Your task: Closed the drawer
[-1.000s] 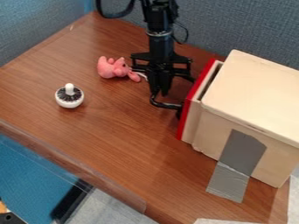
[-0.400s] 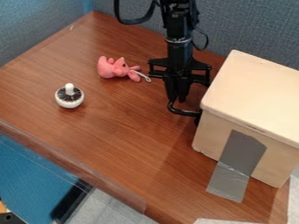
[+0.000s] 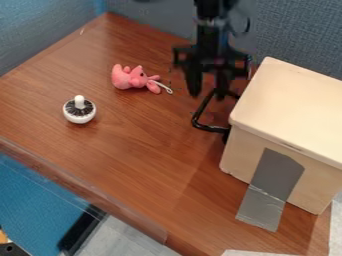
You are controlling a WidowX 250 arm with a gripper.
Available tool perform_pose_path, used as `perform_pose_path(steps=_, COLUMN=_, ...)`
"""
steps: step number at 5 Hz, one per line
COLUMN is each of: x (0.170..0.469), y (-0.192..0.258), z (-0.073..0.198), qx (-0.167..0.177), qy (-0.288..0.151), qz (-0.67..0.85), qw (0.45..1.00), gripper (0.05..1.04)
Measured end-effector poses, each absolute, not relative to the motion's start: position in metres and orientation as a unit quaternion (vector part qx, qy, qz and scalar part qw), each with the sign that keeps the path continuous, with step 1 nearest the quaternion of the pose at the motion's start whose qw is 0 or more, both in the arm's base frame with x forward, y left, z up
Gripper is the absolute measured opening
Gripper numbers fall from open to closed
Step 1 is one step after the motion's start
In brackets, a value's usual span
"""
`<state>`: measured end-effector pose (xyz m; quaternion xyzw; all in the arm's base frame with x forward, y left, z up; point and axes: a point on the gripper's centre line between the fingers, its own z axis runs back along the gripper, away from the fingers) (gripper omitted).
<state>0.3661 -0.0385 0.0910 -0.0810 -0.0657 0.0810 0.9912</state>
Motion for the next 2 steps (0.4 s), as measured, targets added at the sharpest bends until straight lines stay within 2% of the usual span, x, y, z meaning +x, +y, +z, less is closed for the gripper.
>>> perform_pose_path(steps=1, x=0.360, y=-0.019, z=0.124, qx=-0.064, qy=-0.103, qz=0.092, qw=0.988, gripper=0.989)
perform_pose_path(steps=2, x=0.353, y=-0.015, z=0.135, qx=-0.054, qy=-0.095, qz=0.056, qw=0.992, gripper=1.004)
